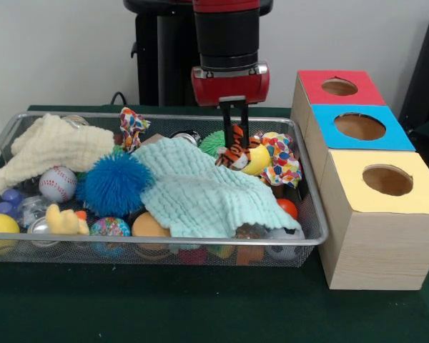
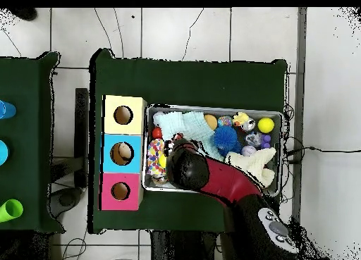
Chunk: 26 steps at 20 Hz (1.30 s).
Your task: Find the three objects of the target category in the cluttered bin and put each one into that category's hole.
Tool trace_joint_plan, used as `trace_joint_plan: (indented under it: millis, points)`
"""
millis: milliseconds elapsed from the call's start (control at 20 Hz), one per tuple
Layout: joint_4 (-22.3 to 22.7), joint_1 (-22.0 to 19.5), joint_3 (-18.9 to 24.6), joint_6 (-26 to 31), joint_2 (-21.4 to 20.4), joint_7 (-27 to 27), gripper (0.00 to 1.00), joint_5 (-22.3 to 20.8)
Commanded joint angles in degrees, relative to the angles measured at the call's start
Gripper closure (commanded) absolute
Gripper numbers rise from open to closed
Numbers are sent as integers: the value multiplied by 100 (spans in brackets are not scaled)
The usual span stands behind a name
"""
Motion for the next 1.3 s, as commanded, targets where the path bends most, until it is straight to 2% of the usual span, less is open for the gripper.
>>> trace_joint_plan:
  millis: [50, 350, 750, 1000, 1300]
  points:
    - [194, 531, -236, 368, -146, 1792, 100, 561]
    - [141, 1086, -601, 429, -155, 2092, 100, 859]
    - [371, 1282, -444, 357, -235, 2380, 100, 1221]
    - [343, 1543, -571, 607, -337, 2538, 100, 1372]
    - [320, 1623, -560, 806, -419, 2591, 100, 1452]
